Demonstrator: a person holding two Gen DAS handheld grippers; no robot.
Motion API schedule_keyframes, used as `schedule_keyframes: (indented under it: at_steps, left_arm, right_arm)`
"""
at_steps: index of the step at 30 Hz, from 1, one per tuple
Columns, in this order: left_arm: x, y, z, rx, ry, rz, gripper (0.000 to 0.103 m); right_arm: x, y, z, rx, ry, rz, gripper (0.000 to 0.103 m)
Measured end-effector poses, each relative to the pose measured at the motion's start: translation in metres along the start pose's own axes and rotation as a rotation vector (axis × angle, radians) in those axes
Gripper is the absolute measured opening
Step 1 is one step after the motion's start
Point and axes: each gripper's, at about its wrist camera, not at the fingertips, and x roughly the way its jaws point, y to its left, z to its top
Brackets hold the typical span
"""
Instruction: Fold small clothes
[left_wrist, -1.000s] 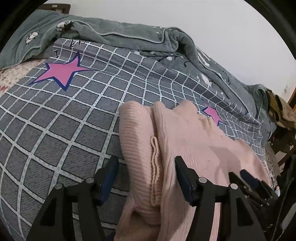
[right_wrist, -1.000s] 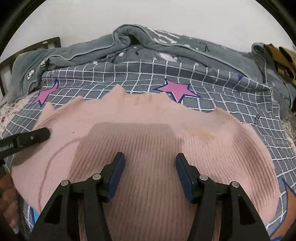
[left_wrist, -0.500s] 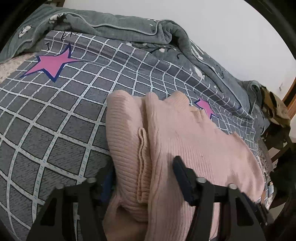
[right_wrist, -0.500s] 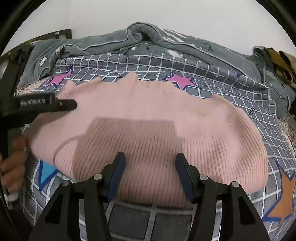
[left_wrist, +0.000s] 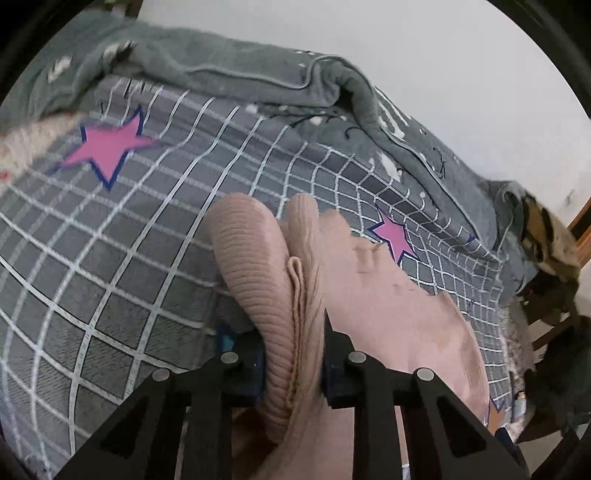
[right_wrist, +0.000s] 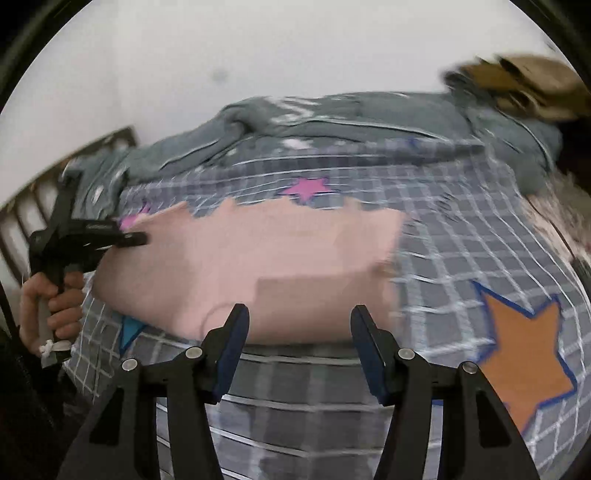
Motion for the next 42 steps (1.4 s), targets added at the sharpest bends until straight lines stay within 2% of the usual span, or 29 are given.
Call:
schedule_keyframes:
  at_steps: [5, 10, 16, 19, 22, 26, 28, 30, 31, 32, 33, 35, 38, 39, 41, 42]
  left_arm:
    - [-0.013, -0.067, 0.008, 0.071, 0.000, 0.054, 0.021]
    - [-0.012, -0.142, 0.001, 0.163, 0.024, 0.068, 0.021]
    - [0.036, -0.229, -0.041, 0.270, 0.135, 0.068, 0.021]
    - [0.071, -0.252, -0.070, 0.327, 0.219, 0.117, 0.023]
    - [0.075, -0.257, -0.076, 0.369, 0.220, 0.085, 0.028]
    - [0.049, -0.247, -0.055, 0.352, 0.209, -0.089, 0.040]
    - [0.040, -0.240, -0.047, 0.339, 0.212, -0.117, 0.041]
    - [0.029, -0.225, -0.037, 0.320, 0.180, -0.097, 0.041]
    - [0.025, -0.219, -0.033, 0.315, 0.162, -0.084, 0.045]
    - [0.019, -0.206, -0.028, 0.311, 0.135, -0.060, 0.057]
    - [0.017, -0.196, -0.023, 0.309, 0.114, -0.045, 0.062]
    - [0.010, -0.172, -0.017, 0.304, 0.069, -0.013, 0.063]
    - [0.009, -0.138, -0.010, 0.295, 0.063, 0.021, 0.063]
    - [0.009, -0.130, -0.008, 0.289, 0.064, 0.024, 0.063]
    - [0.009, -0.113, -0.006, 0.281, 0.072, 0.032, 0.063]
    - [0.007, -0.104, -0.006, 0.277, 0.073, 0.034, 0.063]
  right_arm:
    - [-0.014, -0.057, -0.003, 0.132, -0.001, 0.010, 0.057]
    - [-0.029, -0.087, -0.006, 0.119, 0.001, -0.018, 0.057]
    - [-0.041, -0.111, -0.016, 0.148, 0.014, -0.010, 0.057]
    - [-0.043, -0.112, -0.022, 0.128, 0.023, -0.013, 0.057]
    - [-0.047, -0.109, -0.026, 0.110, 0.018, -0.010, 0.057]
    - [-0.047, -0.102, -0.022, 0.095, 0.002, 0.026, 0.057]
    - [-0.044, -0.095, -0.015, 0.091, -0.010, 0.055, 0.057]
    - [-0.039, -0.084, -0.005, 0.090, -0.024, 0.090, 0.057]
    - [-0.037, -0.078, 0.001, 0.088, -0.037, 0.113, 0.057]
    - [-0.035, -0.071, 0.006, 0.084, -0.048, 0.135, 0.057]
    - [-0.033, -0.064, 0.011, 0.079, -0.058, 0.159, 0.057]
    - [-0.027, -0.048, 0.021, 0.073, -0.077, 0.217, 0.057]
    - [-0.014, -0.024, 0.032, 0.060, -0.109, 0.292, 0.057]
    - [-0.006, -0.016, 0.036, 0.060, -0.107, 0.300, 0.057]
    - [0.021, -0.005, 0.043, 0.078, -0.062, 0.251, 0.057]
    - [0.035, -0.002, 0.044, 0.084, -0.032, 0.205, 0.052]
